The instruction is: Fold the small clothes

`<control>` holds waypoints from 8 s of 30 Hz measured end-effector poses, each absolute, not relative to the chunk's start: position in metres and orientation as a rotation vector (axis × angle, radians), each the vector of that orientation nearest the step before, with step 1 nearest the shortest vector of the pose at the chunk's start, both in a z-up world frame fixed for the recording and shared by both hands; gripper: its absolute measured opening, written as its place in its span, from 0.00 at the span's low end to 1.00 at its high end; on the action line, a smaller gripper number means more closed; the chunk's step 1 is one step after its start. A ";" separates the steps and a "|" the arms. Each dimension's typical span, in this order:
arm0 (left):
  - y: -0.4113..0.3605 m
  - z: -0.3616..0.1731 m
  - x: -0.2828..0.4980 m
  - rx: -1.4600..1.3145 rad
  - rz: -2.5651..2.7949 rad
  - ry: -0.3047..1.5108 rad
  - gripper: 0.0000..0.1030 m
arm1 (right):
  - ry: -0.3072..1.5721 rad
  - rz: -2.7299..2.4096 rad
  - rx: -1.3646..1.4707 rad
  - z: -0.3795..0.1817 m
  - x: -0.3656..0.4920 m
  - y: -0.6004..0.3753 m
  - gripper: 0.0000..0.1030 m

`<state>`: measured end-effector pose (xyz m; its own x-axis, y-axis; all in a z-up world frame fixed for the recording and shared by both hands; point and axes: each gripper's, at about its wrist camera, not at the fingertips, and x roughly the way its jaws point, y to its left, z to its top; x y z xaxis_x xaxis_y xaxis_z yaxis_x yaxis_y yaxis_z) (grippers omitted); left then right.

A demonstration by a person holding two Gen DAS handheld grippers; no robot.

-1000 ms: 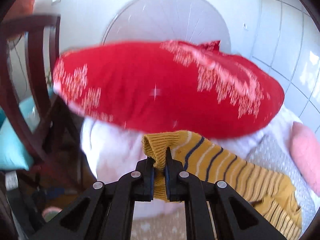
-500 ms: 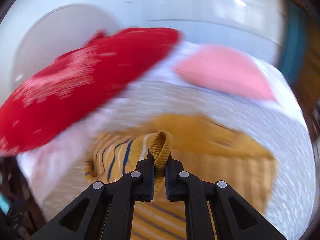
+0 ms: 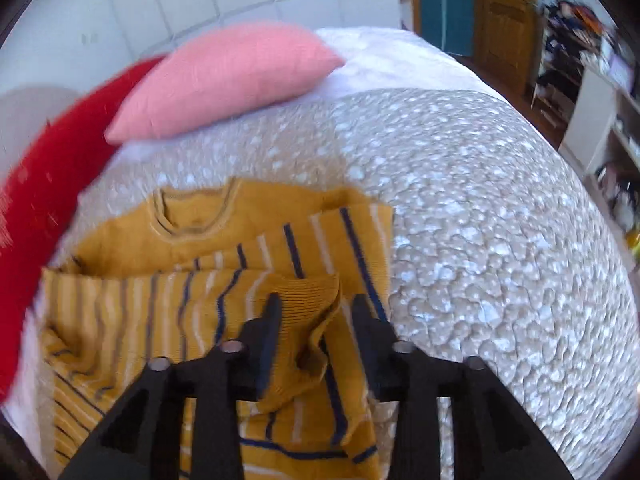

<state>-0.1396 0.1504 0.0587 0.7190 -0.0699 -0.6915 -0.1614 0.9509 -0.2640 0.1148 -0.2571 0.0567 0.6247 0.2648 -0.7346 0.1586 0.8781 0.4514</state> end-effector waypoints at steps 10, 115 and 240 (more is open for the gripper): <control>0.120 0.024 -0.112 -0.353 -0.104 0.873 0.97 | 0.926 0.207 0.612 0.032 -0.019 -0.262 0.47; 0.078 0.040 -0.186 -0.464 -0.347 0.966 0.07 | 0.733 0.525 0.934 -0.014 -0.213 -0.244 0.11; 0.130 0.026 0.053 -0.434 -0.307 1.034 0.84 | 0.816 0.237 0.636 0.044 -0.004 -0.306 0.68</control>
